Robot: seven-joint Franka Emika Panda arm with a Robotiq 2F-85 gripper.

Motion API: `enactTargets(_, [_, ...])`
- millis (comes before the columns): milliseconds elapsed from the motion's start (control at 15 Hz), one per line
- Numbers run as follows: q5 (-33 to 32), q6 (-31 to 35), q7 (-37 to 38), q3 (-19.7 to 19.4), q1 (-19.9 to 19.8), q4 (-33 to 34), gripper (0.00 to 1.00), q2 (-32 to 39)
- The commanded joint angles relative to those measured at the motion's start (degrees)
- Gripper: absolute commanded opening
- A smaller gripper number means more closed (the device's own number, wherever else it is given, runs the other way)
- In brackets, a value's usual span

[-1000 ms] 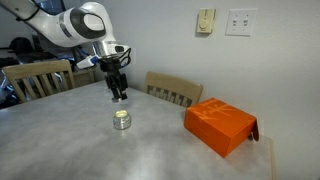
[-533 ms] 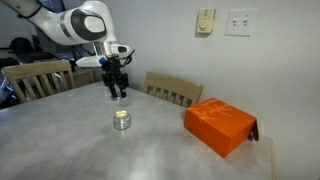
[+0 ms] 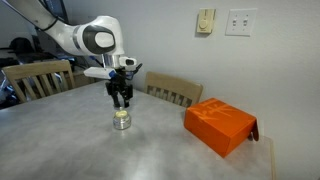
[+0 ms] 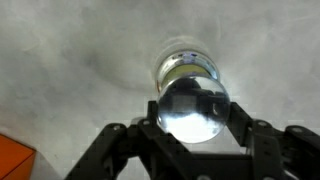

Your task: Place the lid on the silver jar

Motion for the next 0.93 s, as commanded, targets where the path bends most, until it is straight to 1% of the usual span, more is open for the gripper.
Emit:
enactTargets(0, [1.76, -2.25, -2.74, 1.32, -1.77, 3.38, 0.44, 3.45])
enactTargets(400, [2.02, -4.15, -3.11, 1.29, -1.78, 6.01, 0.44, 6.60])
enactTargets(667, [2.52, -4.61, -3.06, 1.56, -1.88, 5.75, 0.44, 6.46])
enactTargets(867, [4.44, -3.50, -4.69, 2.67, -2.97, 4.61, 0.44, 6.04])
